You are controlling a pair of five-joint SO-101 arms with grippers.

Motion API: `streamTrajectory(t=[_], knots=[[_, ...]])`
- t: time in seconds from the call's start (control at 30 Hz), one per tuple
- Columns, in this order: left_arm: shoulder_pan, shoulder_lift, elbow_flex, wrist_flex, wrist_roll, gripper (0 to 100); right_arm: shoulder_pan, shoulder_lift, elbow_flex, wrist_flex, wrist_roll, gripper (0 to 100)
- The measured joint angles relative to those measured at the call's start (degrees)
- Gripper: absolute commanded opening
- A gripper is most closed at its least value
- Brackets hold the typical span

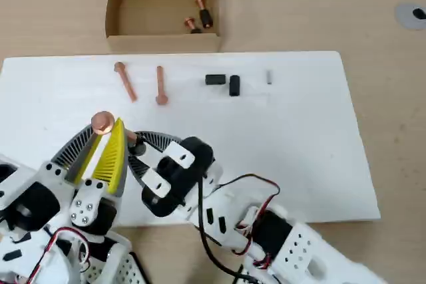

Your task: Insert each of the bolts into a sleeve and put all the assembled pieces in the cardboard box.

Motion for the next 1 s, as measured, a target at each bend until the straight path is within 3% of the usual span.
streamTrajectory(t=[1.0], knots=[[0.2,0.0,0.1,0.3,0.0,1,2.9,0.0,1.8,-3.2,0.0,0.9]])
